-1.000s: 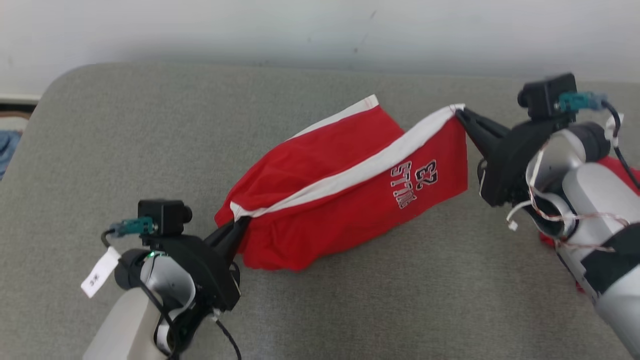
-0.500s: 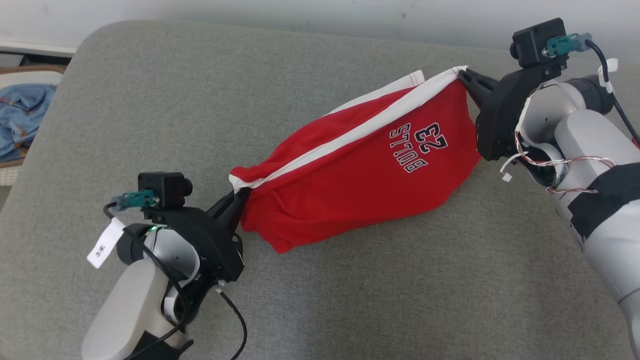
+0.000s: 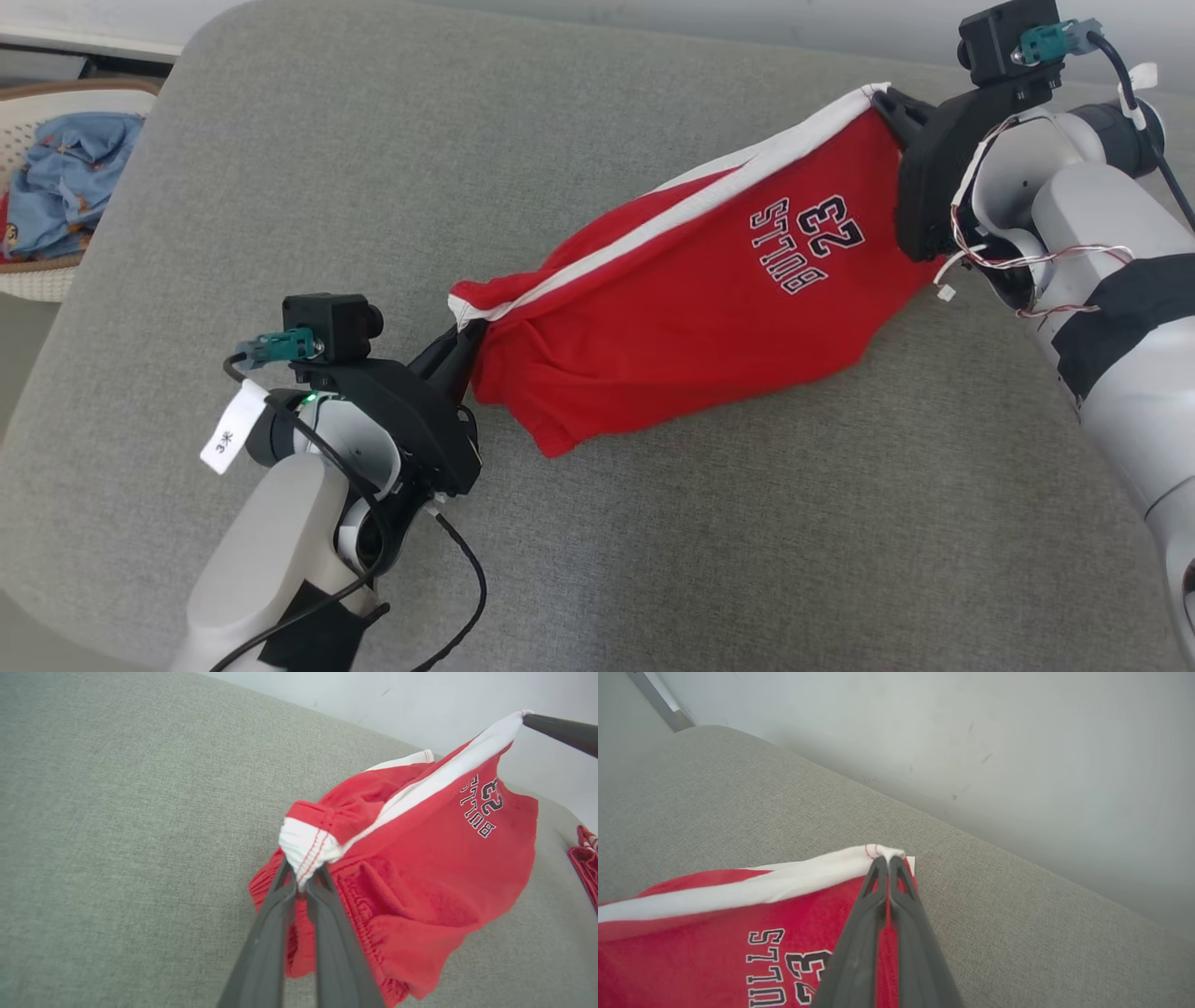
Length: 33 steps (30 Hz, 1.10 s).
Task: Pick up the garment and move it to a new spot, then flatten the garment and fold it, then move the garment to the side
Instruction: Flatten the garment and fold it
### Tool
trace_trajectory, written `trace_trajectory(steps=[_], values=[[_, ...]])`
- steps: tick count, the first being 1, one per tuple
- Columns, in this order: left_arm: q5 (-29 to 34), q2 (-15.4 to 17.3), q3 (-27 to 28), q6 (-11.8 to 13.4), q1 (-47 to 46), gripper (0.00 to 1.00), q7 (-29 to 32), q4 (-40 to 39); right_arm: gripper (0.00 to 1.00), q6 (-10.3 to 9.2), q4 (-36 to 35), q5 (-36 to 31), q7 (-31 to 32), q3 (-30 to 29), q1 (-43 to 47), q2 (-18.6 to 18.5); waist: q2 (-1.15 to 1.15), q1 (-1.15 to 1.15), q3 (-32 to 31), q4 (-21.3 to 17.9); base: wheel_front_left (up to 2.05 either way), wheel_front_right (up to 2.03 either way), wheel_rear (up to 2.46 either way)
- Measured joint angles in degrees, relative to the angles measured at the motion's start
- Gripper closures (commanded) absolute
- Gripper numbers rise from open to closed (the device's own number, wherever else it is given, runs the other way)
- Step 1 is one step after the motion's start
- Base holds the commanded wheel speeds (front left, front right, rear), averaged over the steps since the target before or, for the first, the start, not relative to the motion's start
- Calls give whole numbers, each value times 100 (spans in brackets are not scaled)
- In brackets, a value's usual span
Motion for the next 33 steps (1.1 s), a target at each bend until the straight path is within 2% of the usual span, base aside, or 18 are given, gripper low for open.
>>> trace_trajectory(steps=[5, 6, 7, 8, 9, 10, 11, 21, 25, 33], values=[[0, -59, -63, 0, -164, 100, -179, 189, 100, 0, 296, -94, -213, 79, -146, 33, 0, 0, 89, 77, 0, 0, 0], [0, -74, -66, 0, -202, 96, -225, 229, 100, 1, 350, -97, -241, 97, -166, 41, 0, 0, 109, 89, 0, 0, 0], [-2, -81, -73, 0, -232, 90, -248, 264, 100, 1, 405, -110, -269, 116, -186, 54, 0, 0, 129, 101, 0, 0, 0], [-10, -91, -73, 0, -254, 64, -281, 312, 100, 1, 466, -123, -287, 135, -202, 76, 0, 0, 149, 110, 0, 0, 0], [-5, -96, -76, 0, -267, 31, -328, 364, 86, 1, 515, -135, -296, 158, -209, 103, 0, 0, 170, 117, 0, 0, 0], [-5, -96, -77, 0, -281, 0, -360, 415, 11, 1, 548, -136, -352, 194, -210, 126, 0, 0, 191, 121, 0, 0, 0], [-7, -97, -74, 0, -296, 0, -402, 459, 0, 1, 580, -136, -405, 204, -214, 153, 0, -1, 210, 124, 0, 0, 0], [174, -151, -119, 14, -349, 0, -928, 967, 0, 1, 891, -131, -884, 372, -119, 143, -1, 0, 117, 84, 0, 0, 0], [255, -146, -37, 175, -348, 0, -1327, 996, 0, 1, 945, -60, -1044, 389, 187, 148, -1, -1, -20, 46, 0, 0, 0], [374, -107, -62, 343, -144, 0, -1747, 1115, 0, 2, 1065, 109, -1243, 436, 691, 144, -1, -1, -291, -64, 0, 0, 0]])
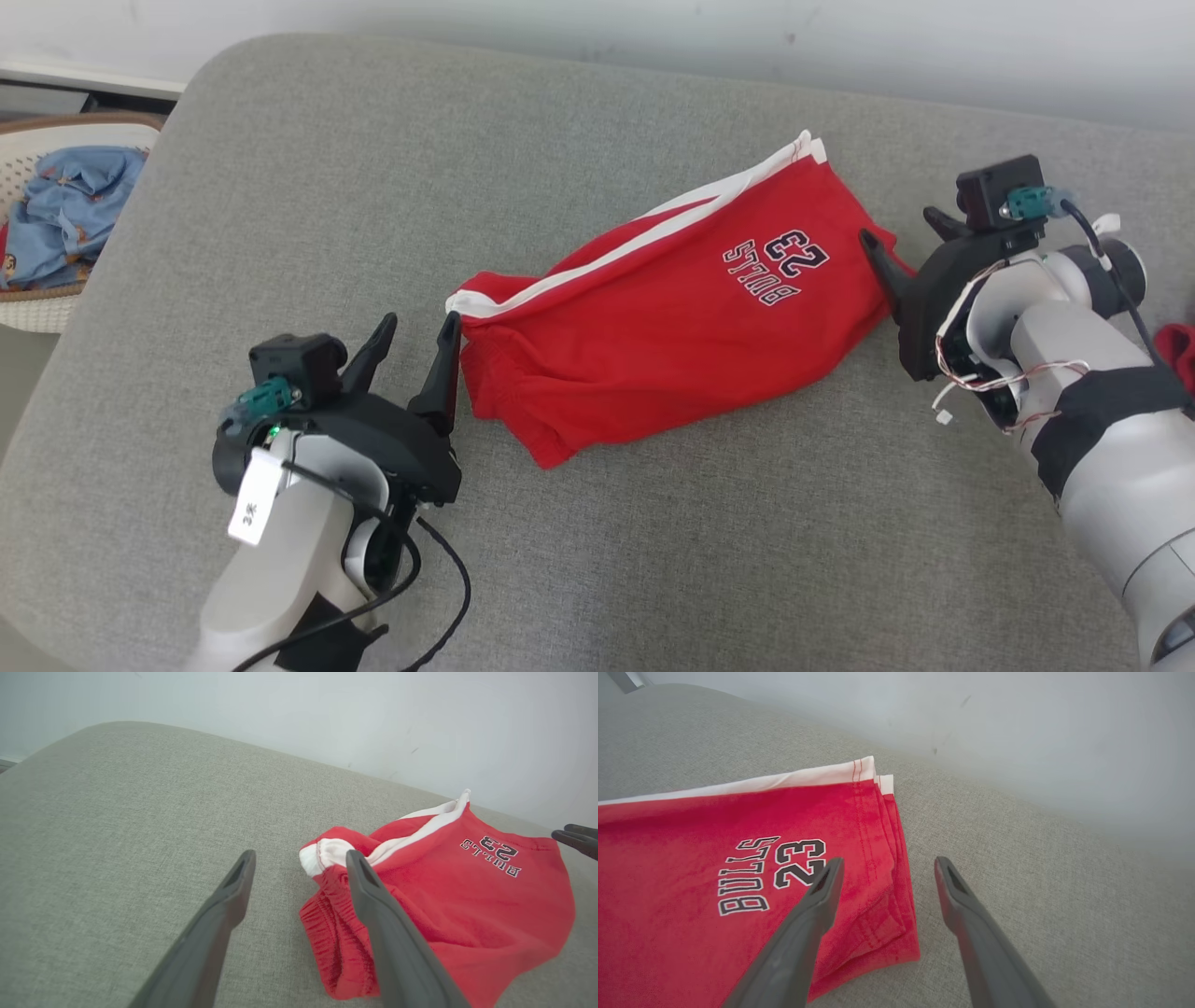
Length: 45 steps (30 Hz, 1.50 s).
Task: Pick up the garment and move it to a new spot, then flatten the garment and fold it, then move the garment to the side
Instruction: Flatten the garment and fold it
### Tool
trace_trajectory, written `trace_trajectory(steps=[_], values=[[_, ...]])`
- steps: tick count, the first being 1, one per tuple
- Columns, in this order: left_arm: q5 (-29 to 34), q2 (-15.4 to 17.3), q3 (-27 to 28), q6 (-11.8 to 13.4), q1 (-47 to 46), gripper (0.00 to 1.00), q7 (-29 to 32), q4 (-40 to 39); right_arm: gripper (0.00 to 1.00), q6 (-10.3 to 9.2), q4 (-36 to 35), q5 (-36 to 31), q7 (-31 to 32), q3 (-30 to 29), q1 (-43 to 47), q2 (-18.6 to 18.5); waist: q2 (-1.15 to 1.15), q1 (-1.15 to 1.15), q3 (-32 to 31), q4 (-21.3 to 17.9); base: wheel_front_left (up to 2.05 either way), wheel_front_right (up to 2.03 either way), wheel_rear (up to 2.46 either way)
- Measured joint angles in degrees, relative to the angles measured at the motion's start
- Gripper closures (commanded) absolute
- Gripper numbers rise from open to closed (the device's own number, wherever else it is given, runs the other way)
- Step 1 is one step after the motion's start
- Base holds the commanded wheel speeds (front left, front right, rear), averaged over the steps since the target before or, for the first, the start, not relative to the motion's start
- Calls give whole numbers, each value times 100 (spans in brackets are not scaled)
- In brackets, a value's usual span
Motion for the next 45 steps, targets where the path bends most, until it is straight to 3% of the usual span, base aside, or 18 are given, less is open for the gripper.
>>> trace_trajectory(steps=[9, 21, 29, 37, 38, 39, 40, 45], values=[[187, 31, -44, 145, 329, 0, -352, -213, 0, 0, 110, 177, -90, -20, 204, -31, 0, 0, -155, -7, 0, 0, 0], [264, -32, -158, 278, 805, 0, -506, -1031, 0, 0, 439, 370, -42, -109, 454, -219, 0, 0, -193, 401, 0, 0, 0], [266, -30, -89, 378, 1144, 0, -510, -1469, 0, 0, 606, 381, 207, -75, 514, -230, 0, 0, -222, 718, 0, 0, 0], [266, 5, -8, 430, 1294, 0, -526, -1750, 0, -12, 754, 380, 732, 14, 429, -180, 0, -1, -207, 749, 0, 0, 0], [266, 10, 2, 434, 1313, 0, -526, -1792, 46, -12, 757, 380, 786, 16, 422, -179, 0, 0, -206, 745, 0, 0, 0], [266, 14, 10, 443, 1337, 0, -526, -1824, 65, -23, 762, 380, 836, 19, 417, -177, 0, 0, -206, 741, 0, 0, 0], [266, 20, 16, 460, 1359, 0, -526, -1845, 97, -26, 765, 380, 894, 30, 409, -171, 0, 0, -207, 737, 0, 0, 0], [266, 46, 71, 495, 1415, 0, -530, -1936, 100, -26, 771, 380, 1020, 52, 403, -131, 0, 1, -243, 711, 0, 0, 0]])
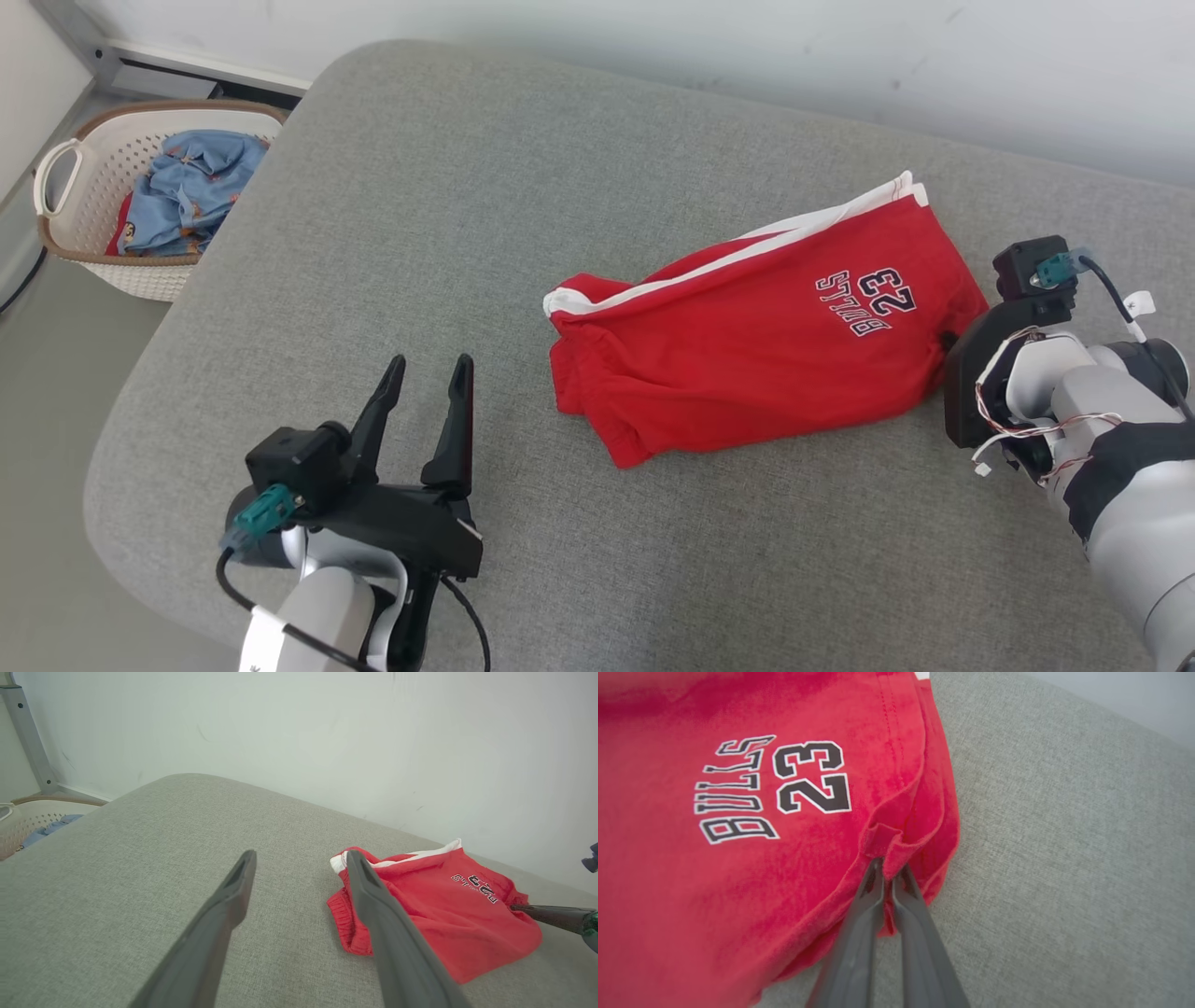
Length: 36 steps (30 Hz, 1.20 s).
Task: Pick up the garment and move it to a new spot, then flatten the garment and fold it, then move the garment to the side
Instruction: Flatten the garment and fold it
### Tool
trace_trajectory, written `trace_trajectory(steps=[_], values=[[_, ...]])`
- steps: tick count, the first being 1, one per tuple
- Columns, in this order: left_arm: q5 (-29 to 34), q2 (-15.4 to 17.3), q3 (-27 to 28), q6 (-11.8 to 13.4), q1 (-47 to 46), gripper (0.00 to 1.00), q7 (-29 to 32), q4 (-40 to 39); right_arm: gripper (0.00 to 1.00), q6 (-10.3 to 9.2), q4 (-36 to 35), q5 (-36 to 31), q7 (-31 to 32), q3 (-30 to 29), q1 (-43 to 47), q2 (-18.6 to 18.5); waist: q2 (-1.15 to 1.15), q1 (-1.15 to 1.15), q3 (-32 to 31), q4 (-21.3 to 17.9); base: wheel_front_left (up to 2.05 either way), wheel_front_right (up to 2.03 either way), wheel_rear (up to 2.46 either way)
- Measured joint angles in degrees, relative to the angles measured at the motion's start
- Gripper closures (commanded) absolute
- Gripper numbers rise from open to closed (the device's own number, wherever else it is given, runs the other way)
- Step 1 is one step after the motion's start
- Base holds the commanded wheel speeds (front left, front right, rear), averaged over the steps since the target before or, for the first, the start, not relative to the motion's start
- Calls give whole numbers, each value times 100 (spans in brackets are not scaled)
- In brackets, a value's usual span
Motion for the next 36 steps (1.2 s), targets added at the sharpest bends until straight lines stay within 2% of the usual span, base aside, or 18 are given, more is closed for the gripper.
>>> trace_trajectory(steps=[9, 16, 36], values=[[-2, 156, 138, 78, 232, 0, -4, -125, 100, 23, 8, 0, 32, 18, 9, 33, 0, 0, -115, -130, 0, 0, 0], [-2, 210, 179, 124, 426, 0, -4, -198, 100, 24, 13, 249, -236, -162, 359, 92, 0, 0, -295, -287, 0, 0, 0], [-9, 469, 232, 180, 1066, 0, -2, -372, 100, 33, -459, 546, -1068, -207, 1638, 492, 1, -1, -928, -1169, 0, 0, 0]])
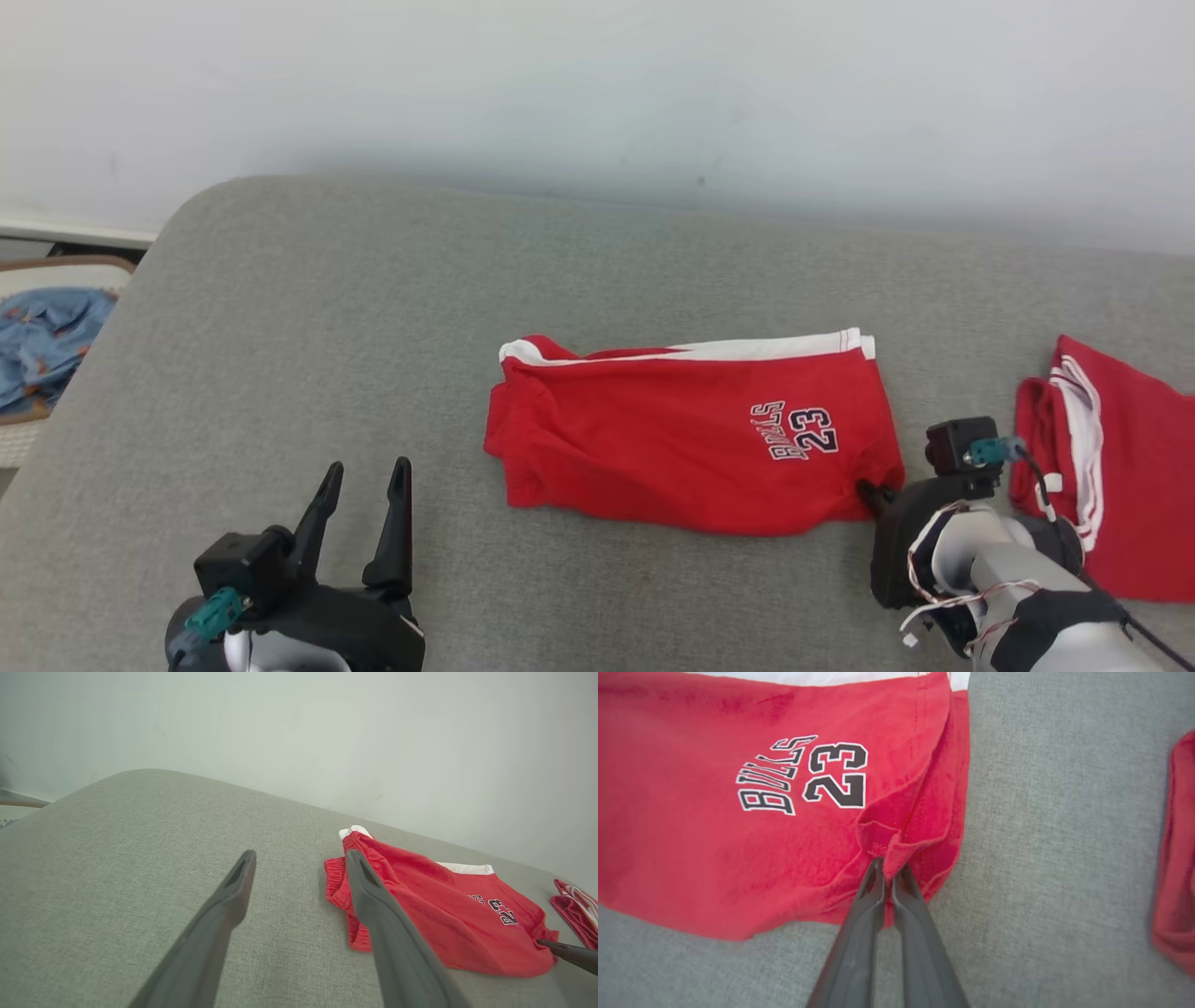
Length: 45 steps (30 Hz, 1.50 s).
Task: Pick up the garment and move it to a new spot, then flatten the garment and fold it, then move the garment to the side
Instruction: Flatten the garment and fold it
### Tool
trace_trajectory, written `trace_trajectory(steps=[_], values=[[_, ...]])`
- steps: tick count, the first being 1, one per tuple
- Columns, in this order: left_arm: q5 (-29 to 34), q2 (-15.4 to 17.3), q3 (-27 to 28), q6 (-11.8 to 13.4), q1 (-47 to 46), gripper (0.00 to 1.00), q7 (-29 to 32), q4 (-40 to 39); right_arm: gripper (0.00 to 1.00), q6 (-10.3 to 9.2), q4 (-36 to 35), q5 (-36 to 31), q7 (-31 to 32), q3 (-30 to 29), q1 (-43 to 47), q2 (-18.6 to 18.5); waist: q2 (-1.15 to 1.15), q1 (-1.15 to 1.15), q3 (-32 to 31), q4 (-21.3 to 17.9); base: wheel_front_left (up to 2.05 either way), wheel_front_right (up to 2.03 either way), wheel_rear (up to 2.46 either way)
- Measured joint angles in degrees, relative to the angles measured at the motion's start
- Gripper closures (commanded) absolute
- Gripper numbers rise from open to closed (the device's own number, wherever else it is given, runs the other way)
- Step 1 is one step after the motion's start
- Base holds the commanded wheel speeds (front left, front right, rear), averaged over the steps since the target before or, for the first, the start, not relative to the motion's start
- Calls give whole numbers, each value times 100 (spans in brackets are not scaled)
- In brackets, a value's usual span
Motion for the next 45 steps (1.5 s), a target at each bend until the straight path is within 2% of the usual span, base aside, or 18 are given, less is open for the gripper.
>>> trace_trajectory(steps=[8, 15, 16, 17, 27, 35, 45], values=[[0, 38, -35, 52, 190, 0, 73, -123, 100, 3, -256, 109, -201, 56, 497, 27, -1, 0, -205, -363, 0, 0, 0], [0, 27, -55, 55, 187, 0, 127, -218, 98, 40, -414, 156, -278, 59, 642, -15, 0, 0, -238, -480, 0, 0, 0], [0, 29, -55, 55, 187, 0, 132, -221, 13, 40, -435, 159, -301, 58, 644, -16, 0, 0, -235, -487, 0, 0, 0], [0, 27, -55, 55, 187, 0, 134, -222, 0, 40, -475, 162, -324, 59, 648, -19, 0, 1, -234, -494, 0, 0, 0], [-3, 37, -33, 108, 296, 0, 185, -308, 0, 40, -894, 324, -731, -68, 983, -261, 0, 1, -373, -482, 0, 0, 0], [-16, 67, -16, 151, 355, 0, 230, -431, 0, 7, -1051, 386, -771, -204, 593, -411, 0, 1, -375, -456, 0, 0, 0], [-16, 24, -99, 157, 366, 0, 378, -512, 0, -311, -517, 241, 283, 51, -106, -472, 0, 1, -283, -292, 0, 0, 0]])
